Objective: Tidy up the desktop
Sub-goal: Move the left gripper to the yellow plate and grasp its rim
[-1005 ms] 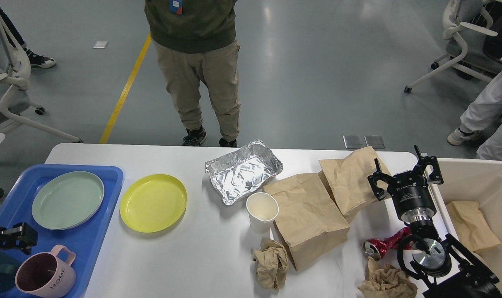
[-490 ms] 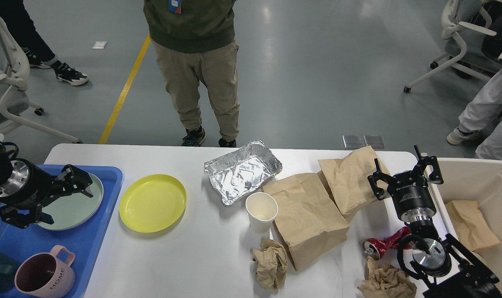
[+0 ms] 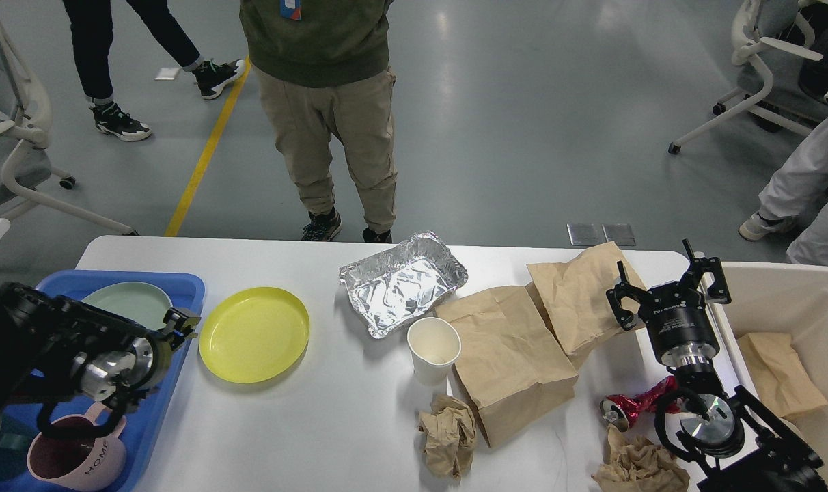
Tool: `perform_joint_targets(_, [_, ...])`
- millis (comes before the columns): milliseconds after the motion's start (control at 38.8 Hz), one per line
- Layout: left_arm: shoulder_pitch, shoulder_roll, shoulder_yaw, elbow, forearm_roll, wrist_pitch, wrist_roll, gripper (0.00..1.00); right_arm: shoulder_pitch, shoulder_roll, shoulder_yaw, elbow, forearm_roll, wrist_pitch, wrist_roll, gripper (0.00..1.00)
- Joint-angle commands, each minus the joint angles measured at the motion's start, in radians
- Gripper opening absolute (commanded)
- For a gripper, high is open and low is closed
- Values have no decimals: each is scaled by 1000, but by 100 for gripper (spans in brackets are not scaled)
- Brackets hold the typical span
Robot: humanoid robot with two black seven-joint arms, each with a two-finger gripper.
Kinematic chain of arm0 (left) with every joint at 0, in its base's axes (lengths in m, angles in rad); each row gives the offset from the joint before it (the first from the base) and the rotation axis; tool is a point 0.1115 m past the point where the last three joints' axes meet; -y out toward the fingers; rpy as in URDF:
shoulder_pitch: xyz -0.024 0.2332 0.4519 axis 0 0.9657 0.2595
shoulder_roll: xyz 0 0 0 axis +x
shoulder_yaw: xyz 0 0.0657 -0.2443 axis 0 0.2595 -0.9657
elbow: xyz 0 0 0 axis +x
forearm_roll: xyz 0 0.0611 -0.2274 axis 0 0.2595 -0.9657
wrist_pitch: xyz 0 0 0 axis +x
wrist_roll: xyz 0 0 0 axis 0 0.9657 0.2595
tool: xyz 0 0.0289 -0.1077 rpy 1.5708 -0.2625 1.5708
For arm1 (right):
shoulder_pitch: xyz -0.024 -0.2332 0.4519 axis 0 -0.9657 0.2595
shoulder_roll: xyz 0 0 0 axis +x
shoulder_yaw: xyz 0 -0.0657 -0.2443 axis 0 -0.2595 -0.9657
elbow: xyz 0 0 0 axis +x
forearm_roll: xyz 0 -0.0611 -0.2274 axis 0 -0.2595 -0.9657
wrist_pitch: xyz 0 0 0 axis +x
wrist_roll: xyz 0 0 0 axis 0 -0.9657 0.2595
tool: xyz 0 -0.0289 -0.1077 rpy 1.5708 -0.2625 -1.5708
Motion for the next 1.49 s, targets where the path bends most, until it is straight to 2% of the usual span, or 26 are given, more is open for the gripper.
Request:
perform_joint_targets(0, [60, -21, -102, 2, -1, 86, -1, 98, 0, 0, 0, 0, 0, 0, 0, 100])
perform_joint_targets(155, [73, -45, -107, 54, -1, 89, -1, 98, 0, 0, 0, 0, 0, 1, 0, 100])
perform_joint_targets(490, [187, -67, -142, 174, 12, 85, -11, 97, 0, 0, 0, 0, 0, 0, 0, 100])
perform_joint_targets(825, [268, -130, -248, 243, 15, 89, -5, 83, 0, 0, 0, 0, 0, 0, 0, 100])
perform_joint_targets(902, [273, -131, -251, 243, 15, 89, -7, 74, 0, 0, 0, 0, 0, 0, 0, 100])
perform_joint_targets(1057, [280, -133, -251, 246, 18, 89, -10, 41, 0, 0, -1, 0, 0, 0, 0, 100])
perform_joint_targets(1314, [293, -133, -251, 257, 18, 92, -4, 17, 0, 0, 0, 0, 0, 0, 0, 100])
perform_joint_targets(1340, [297, -133, -251, 257, 18, 92, -2, 6, 0, 0, 0, 0, 0, 1, 0, 100])
perform_joint_targets(1366, [299, -133, -251, 257, 18, 92, 1, 0, 0, 0, 0, 0, 0, 0, 0, 100])
perform_joint_targets(1469, [302, -140, -249, 255, 18, 97, 4, 0, 0, 0, 0, 0, 0, 0, 0, 100])
